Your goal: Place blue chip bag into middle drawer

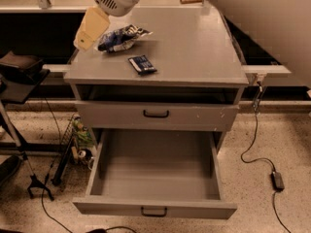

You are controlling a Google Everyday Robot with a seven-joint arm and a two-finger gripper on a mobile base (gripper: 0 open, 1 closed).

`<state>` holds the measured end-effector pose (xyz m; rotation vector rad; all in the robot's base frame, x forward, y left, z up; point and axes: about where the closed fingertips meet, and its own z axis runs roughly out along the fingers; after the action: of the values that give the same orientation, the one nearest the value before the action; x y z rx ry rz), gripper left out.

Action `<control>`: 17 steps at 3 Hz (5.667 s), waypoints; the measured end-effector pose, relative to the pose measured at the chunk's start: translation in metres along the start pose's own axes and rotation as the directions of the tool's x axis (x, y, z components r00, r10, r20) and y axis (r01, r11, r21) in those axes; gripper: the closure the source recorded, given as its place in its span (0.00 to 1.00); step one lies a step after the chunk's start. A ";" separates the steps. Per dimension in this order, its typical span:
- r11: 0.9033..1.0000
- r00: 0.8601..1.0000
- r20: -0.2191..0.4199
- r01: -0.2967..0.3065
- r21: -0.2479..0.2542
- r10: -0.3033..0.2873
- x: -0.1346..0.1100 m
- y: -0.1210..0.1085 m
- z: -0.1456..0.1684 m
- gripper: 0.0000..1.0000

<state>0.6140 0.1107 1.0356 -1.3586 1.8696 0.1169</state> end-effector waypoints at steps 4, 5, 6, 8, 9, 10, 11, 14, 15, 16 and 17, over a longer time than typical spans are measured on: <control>0.978 0.979 0.032 -0.201 0.049 0.200 -0.005 -0.020 0.046 0.00; 0.940 0.947 -0.012 -0.319 0.119 0.322 0.013 -0.048 0.094 0.00; 0.882 0.896 -0.054 -0.421 0.211 0.440 0.038 -0.079 0.132 0.00; 0.761 0.790 -0.102 -0.535 0.367 0.604 0.092 -0.127 0.177 0.00; 0.715 0.756 -0.075 -0.575 0.398 0.650 0.098 -0.141 0.192 0.00; 0.692 0.743 -0.027 -0.608 0.389 0.668 0.087 -0.152 0.209 0.00; 0.689 0.735 -0.011 -0.630 0.359 0.678 0.072 -0.154 0.231 0.00; 0.741 0.727 -0.155 -0.636 0.213 0.669 0.063 -0.129 0.277 0.41; 0.751 0.732 -0.173 -0.632 0.189 0.659 0.059 -0.126 0.274 0.72; 0.754 0.738 -0.159 -0.630 0.186 0.656 0.056 -0.128 0.262 0.95; 0.757 0.753 -0.103 -0.626 0.189 0.649 0.053 -0.134 0.234 1.00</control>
Offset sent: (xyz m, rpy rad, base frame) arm 0.0066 0.0103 0.0080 0.0798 0.0089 -0.0534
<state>0.8482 0.1314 0.8928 -0.5844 2.3720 0.2181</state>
